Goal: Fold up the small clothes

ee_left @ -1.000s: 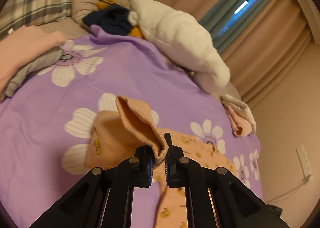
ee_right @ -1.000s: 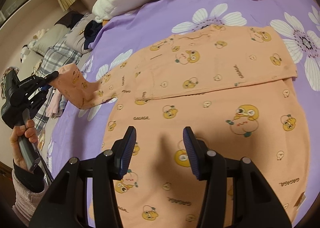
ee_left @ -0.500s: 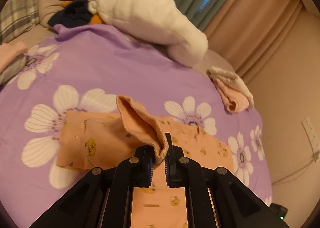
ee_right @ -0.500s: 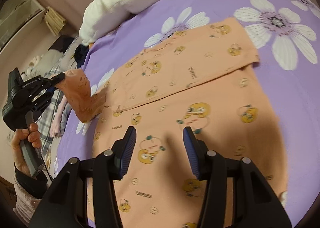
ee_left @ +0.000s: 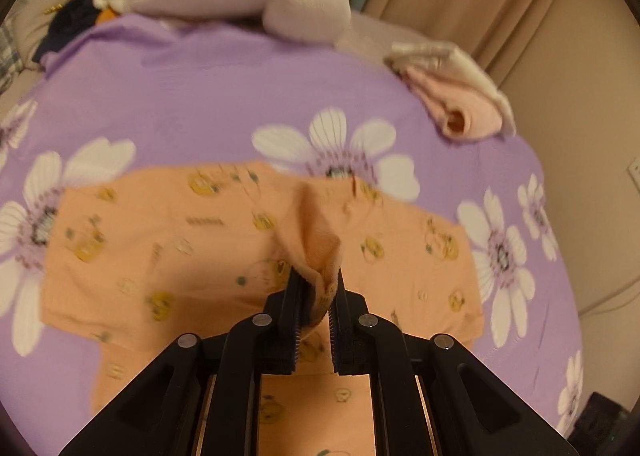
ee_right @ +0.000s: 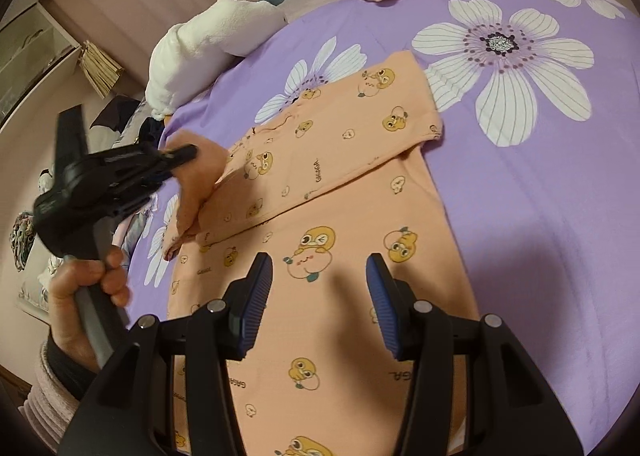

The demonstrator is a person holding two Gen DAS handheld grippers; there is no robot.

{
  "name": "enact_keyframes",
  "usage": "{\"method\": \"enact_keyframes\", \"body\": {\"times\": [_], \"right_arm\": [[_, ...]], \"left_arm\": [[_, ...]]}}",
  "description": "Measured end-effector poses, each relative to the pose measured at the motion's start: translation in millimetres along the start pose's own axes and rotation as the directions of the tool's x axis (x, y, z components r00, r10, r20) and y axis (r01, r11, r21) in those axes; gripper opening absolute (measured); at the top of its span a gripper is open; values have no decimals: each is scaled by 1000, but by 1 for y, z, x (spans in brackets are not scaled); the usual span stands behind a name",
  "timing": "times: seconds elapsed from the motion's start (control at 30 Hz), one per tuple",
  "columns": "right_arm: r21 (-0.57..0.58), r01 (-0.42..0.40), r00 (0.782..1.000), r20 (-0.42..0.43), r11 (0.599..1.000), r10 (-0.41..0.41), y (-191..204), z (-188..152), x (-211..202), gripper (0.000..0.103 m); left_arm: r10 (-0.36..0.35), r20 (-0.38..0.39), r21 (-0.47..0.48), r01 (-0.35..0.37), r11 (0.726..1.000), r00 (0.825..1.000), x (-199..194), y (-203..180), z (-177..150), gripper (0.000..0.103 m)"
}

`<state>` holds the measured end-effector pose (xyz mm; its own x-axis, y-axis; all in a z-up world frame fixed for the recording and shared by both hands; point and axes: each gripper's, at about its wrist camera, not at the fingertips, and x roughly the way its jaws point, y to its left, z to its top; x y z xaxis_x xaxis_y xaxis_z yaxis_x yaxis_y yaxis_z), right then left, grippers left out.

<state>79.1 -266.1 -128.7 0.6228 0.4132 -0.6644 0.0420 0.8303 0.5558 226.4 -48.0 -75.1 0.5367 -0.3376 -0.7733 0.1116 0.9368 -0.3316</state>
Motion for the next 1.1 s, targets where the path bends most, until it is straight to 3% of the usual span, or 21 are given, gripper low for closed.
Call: {"method": "enact_keyframes", "body": {"times": [0.1, 0.2, 0.23, 0.27, 0.33, 0.43, 0.57, 0.77, 0.87, 0.97, 1.0, 1.03, 1.1], "right_arm": [[5, -9, 1000, 1, 1000, 9, -3, 3, 1, 50], [14, -25, 1000, -5, 1000, 25, -4, 10, 7, 50], [16, -30, 1000, -7, 999, 30, -4, 11, 8, 53], [23, -38, 999, -9, 999, 38, -3, 14, 10, 55], [40, -54, 999, -8, 998, 54, -2, 21, 14, 58], [60, -93, 996, -3, 994, 93, 4, 29, 20, 58], [53, -145, 988, -48, 988, 148, 18, 36, 43, 58], [-1, -160, 980, -120, 987, 159, 48, 50, 97, 58], [-15, -106, 984, -148, 994, 103, 56, 58, 126, 57], [-25, -75, 983, -168, 997, 70, 61, 63, 149, 43], [-37, -68, 984, -167, 997, 61, 64, 64, 153, 32], [-56, -57, 985, -165, 997, 47, 68, 64, 156, 12], [-80, -44, 985, -173, 996, 30, 73, 65, 158, 7]], "left_arm": [[-7, -38, 16, 8, 1000, 999, 14, -10, -9, 8], [-65, -93, 39, 69, 997, 994, 21, -17, -14, 11], [-87, -116, 43, 92, 995, 989, 23, -19, -15, 26], [-106, -135, 48, 114, 992, 985, 23, -20, -16, 54], [-133, -126, 65, 142, 988, 983, 16, -20, -18, 74], [-143, -71, 86, 149, 985, 987, -7, -11, -16, 74], [-120, -10, 36, 121, 992, 993, -35, 25, -14, 74], [-2, 39, -15, 2, 1000, 999, -64, 89, -21, 74], [34, 39, -67, -31, 997, 999, -71, 121, -30, 74], [50, 28, -125, -47, 991, 998, -75, 147, -38, 74], [60, 25, -149, -55, 987, 998, -75, 156, -39, 74], [58, 23, -164, -54, 985, 998, -77, 162, -40, 74], [61, 24, -188, -55, 981, 998, -79, 171, -40, 74]]}}
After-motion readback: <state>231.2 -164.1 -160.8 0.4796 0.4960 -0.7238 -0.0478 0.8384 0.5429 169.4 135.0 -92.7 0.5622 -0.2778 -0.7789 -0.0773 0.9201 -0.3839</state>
